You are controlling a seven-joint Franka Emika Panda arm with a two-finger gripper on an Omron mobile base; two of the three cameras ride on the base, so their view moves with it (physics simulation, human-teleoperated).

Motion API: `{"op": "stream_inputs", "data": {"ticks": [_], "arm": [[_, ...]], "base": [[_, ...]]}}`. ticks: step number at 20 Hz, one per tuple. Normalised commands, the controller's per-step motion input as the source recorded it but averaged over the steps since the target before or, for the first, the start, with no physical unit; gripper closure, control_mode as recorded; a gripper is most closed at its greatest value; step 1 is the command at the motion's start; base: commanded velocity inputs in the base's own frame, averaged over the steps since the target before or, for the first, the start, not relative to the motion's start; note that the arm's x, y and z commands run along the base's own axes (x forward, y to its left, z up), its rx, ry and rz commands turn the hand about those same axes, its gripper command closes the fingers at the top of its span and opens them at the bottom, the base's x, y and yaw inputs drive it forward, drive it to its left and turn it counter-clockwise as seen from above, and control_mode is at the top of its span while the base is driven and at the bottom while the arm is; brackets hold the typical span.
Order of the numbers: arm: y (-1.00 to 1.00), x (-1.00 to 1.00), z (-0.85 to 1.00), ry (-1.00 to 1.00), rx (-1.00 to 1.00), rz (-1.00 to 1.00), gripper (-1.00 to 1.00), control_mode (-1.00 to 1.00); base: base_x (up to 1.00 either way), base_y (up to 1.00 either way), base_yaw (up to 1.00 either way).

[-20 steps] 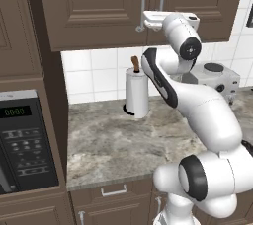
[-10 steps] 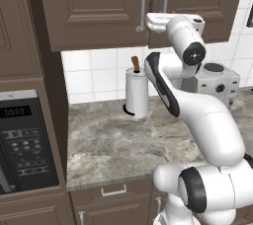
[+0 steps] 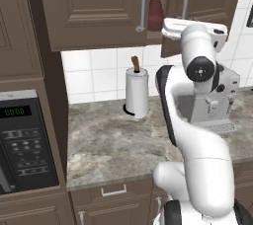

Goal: The dining table condiment station is running low on oil/vinegar bottle. Refill the condiment station by opening the cabinet and taking the oil/vinegar bottle from the cabinet and placing it on the dining table.

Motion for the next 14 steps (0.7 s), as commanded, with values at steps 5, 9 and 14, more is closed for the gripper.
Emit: {"op": "stream_inputs", "data": {"ticks": [5,9,14], "arm": [[-0.82,-1.00,0.22,0.00,0.11,-0.28,1.00,-1.00],[-0.84,-1.00,0.17,0.00,0.12,-0.29,1.00,-1.00],[-0.66,-1.00,0.19,0.00,0.13,-0.29,-1.00,-1.00]], "base": [[0.00,0.00,0.00],[0.00,0.00,0.00],[0.00,0.00,0.00]]}}
